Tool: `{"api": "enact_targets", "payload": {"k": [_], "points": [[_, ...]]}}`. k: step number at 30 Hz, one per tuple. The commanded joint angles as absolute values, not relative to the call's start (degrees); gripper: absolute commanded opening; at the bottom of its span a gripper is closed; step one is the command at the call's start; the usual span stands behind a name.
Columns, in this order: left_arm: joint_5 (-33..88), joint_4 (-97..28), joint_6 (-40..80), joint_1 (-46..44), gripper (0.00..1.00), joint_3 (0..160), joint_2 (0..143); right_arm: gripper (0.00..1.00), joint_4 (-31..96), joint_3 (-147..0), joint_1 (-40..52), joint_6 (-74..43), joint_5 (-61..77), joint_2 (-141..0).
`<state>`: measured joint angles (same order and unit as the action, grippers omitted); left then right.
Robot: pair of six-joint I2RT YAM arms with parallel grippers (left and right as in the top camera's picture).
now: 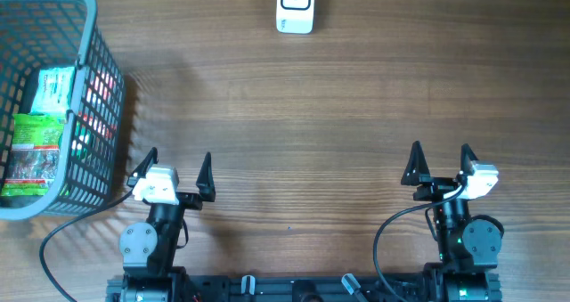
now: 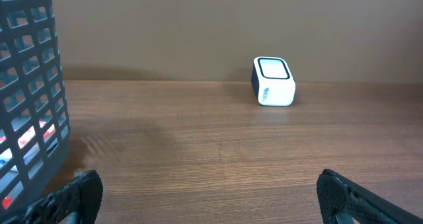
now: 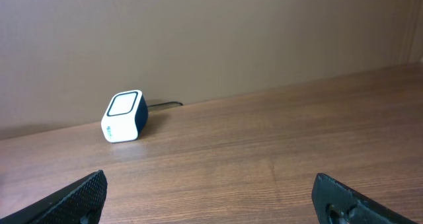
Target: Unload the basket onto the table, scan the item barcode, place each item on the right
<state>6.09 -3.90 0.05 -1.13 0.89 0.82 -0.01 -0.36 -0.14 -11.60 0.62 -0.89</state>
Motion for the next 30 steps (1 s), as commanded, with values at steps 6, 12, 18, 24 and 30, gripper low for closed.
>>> {"api": "enact_targets", "payload": {"k": [6,12,18,24,30], "points": [[6.94,-3.81,-0.86,-1.34,1.00,0.34,0.38,1.00,-0.32,-0.30,0.14,-10.63,0.49,-0.58],[6.96,-3.79,-0.86,-1.34,1.00,0.34,0.38,1.00,-0.32,-0.30,0.14,-10.61,0.49,-0.58],[6.96,-3.77,-0.89,-1.34,1.00,0.34,0.38,1.00,-0.30,-0.30,0.14,-10.61,0.49,-0.58],[7.05,-3.25,-0.84,-1.34,1.00,0.34,0.38,1.00,-0.32,-0.30,0.14,-10.61,0.49,-0.58],[14.87,-0.97,-0.82,-1.39,1.00,0.73,0.38,1.00,-0.32,-0.30,0.14,-10.61,0.49,-0.58]]}}
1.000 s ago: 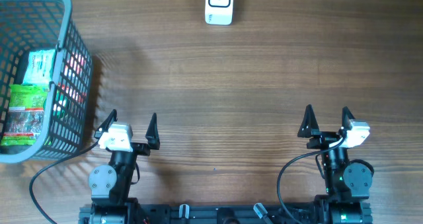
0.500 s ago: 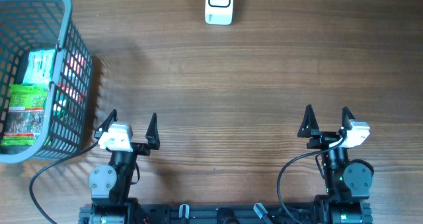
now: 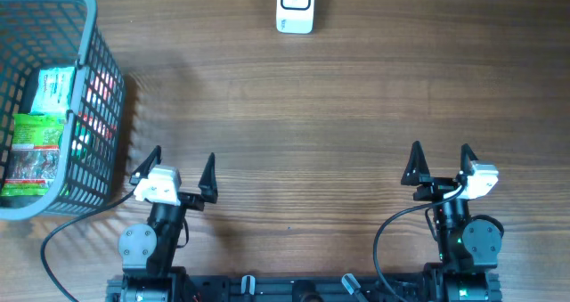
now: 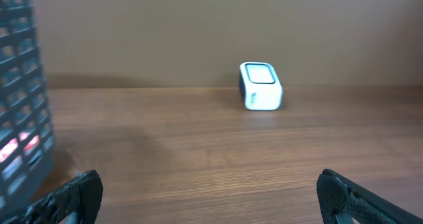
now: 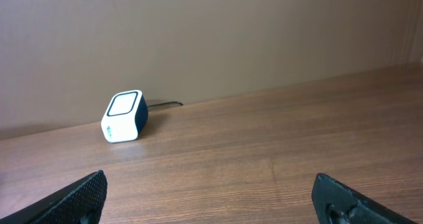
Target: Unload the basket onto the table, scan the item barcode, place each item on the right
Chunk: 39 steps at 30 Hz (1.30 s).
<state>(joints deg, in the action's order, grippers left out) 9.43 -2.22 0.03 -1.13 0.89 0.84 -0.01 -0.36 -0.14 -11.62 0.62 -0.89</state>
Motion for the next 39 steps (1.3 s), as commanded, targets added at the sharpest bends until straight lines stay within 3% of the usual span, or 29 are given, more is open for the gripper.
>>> {"api": "enact_targets", "payload": {"k": [1,15,21,27,33,39], "points": [[15.00,-0.99,-0.67,-1.39,1.00,1.56,0.38,1.00,-0.32,-0.30,0.14,-10.61,0.49,-0.58],[16.10,-1.28,6.02,-1.39,1.00,13.91,1.13,1.00,-0.32,-0.30,0.14,-10.61,0.49,-0.58],[17.06,-11.20,6.90,-1.39,1.00,27.97,13.78,1.00,-0.32,-0.30,0.14,-10.63,0.49,-0.58],[19.86,-11.40,6.85,-1.39,1.00,39.09,29.95,1.00,-0.32,-0.30,0.14,-10.63,0.49,-0.58],[19.49,-8.62,6.42,-1.39,1.00,40.27,34.39,0.99,-0.32,-0.30,0.14,-10.61,0.49,-0.58],[15.66,-13.10,6.24,-1.32,1.00,54.46,41.32,0.99,-0.32,-0.30,0.14,-10.61,0.49,-0.58]]}}
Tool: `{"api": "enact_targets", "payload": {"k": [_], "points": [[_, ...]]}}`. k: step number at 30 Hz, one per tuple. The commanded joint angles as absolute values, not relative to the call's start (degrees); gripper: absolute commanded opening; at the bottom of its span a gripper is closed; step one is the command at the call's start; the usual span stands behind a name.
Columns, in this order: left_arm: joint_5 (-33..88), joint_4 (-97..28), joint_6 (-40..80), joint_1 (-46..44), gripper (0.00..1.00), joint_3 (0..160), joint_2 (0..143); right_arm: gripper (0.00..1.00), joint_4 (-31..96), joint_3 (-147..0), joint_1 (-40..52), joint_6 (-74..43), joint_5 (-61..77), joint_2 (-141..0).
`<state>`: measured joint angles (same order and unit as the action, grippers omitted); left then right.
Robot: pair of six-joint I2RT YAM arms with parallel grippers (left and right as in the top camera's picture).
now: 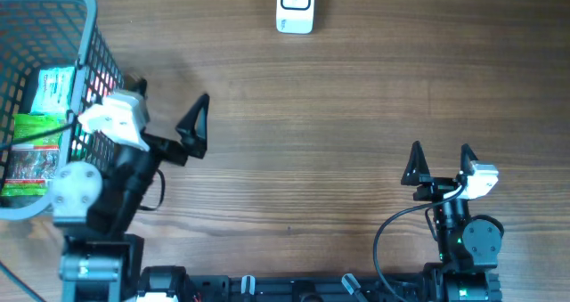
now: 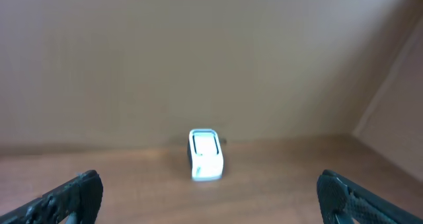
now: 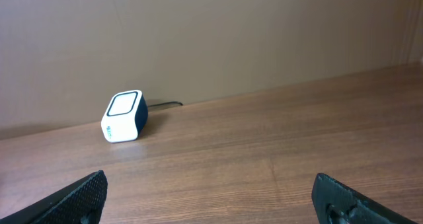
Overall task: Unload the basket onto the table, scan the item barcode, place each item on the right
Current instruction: 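Reach the left gripper into the basket and grasp the green-capped jar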
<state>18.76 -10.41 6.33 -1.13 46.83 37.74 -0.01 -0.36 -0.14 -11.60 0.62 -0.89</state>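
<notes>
The white barcode scanner stands at the table's far edge, its window facing up; the wrist views show it too. The items lie in the grey basket at the left: a green packet, a green-and-white packet and something red behind the mesh. My left gripper is open, raised beside the basket's right wall, nothing between its fingers. My right gripper stands open and empty near the front edge.
The basket's mesh wall rises right next to my left arm. A dark cable runs from behind the scanner along the back wall. Bare wooden tabletop lies between the scanner and both arms.
My left gripper has left the front edge and now hangs higher and further forward, beside the basket's right wall. Its wrist view has lost the basket. The right arm has not moved.
Both grippers stood open near the front edge, left and right. A second later the left one had turned slightly, with less of the basket in its view. Now it is raised beside the basket, still open and empty. The packets and scanner have stayed put.
</notes>
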Motion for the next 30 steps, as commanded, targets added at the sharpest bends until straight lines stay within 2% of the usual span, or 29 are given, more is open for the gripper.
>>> {"api": "enact_targets", "payload": {"k": [1,3,6,10,13,18,20,26,30], "points": [[10.85,-18.33,6.24,-1.19,1.00,59.81,44.62,1.00,-0.32,-0.30,0.14,-10.61,0.49,-0.58],[3.75,-30.28,5.74,-0.34,1.00,71.55,51.64,1.00,-0.32,-0.30,0.14,-10.61,0.49,-0.58],[3.77,-41.43,2.13,-0.05,1.00,81.84,59.07,1.00,-0.32,-0.30,0.14,-10.61,0.49,-0.58],[2.09,-41.30,1.72,-0.03,1.00,81.82,60.97,1.00,-0.32,-0.30,0.14,-10.61,0.49,-0.58],[-8.10,-38.41,6.83,1.56,1.00,81.82,61.01,1.00,-0.32,-0.30,0.14,-10.63,0.49,-0.58],[-10.70,-44.34,26.94,17.91,1.00,81.82,65.10,1.00,-0.32,-0.30,0.14,-10.61,0.49,-0.58],[-7.18,-46.46,32.23,25.41,1.00,81.82,67.40,1.00,-0.30,-0.30,0.14,-10.61,0.49,-0.58],[-4.36,-51.66,39.35,34.02,1.00,81.82,75.13,1.00,-0.32,-0.30,0.14,-10.59,0.49,-0.58],[-4.32,-52.49,39.97,37.47,1.00,81.82,80.07,1.00,-0.32,-0.30,0.14,-10.61,0.49,-0.58]]}}
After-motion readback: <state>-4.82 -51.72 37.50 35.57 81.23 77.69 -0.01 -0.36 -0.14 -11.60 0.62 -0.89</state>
